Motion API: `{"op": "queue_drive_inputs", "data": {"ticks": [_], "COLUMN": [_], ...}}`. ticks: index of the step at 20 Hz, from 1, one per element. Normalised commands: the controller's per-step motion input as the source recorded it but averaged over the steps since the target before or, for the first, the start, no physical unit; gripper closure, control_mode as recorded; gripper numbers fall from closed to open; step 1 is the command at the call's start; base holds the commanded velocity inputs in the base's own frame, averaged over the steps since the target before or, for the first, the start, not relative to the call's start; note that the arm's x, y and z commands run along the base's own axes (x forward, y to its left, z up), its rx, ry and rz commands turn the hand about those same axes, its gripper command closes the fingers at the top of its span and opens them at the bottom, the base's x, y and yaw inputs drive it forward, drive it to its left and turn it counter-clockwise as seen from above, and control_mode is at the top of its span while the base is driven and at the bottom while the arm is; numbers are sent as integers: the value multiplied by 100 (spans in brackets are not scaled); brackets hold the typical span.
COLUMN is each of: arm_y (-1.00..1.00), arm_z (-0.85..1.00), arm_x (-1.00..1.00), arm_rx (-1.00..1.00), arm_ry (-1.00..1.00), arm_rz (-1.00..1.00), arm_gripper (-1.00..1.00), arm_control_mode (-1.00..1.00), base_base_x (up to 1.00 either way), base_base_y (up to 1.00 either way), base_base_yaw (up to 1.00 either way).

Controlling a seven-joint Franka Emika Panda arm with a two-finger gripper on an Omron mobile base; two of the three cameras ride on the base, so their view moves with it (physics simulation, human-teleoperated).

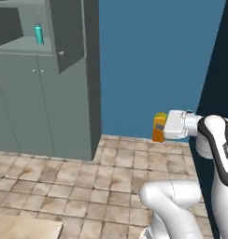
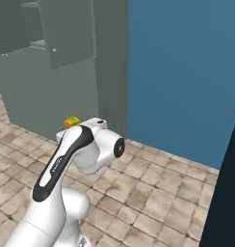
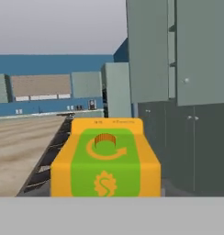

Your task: Pick the water bottle, boxed drink from the counter and place them in the open cabinet.

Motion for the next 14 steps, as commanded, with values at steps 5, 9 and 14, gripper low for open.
{"op": "queue_drive_inputs", "data": {"ticks": [5,9,14], "arm_y": [0,0,0], "arm_z": [0,0,0], "arm_x": [0,0,0], "arm_rx": [0,0,0], "arm_ry": [0,0,0], "arm_rz": [0,0,0], "arm_gripper": [100,100,100], "arm_control_mode": [100,100,100], "base_base_x": [46,45,70], "base_base_y": [0,0,-1], "base_base_yaw": [64,66,44]}}
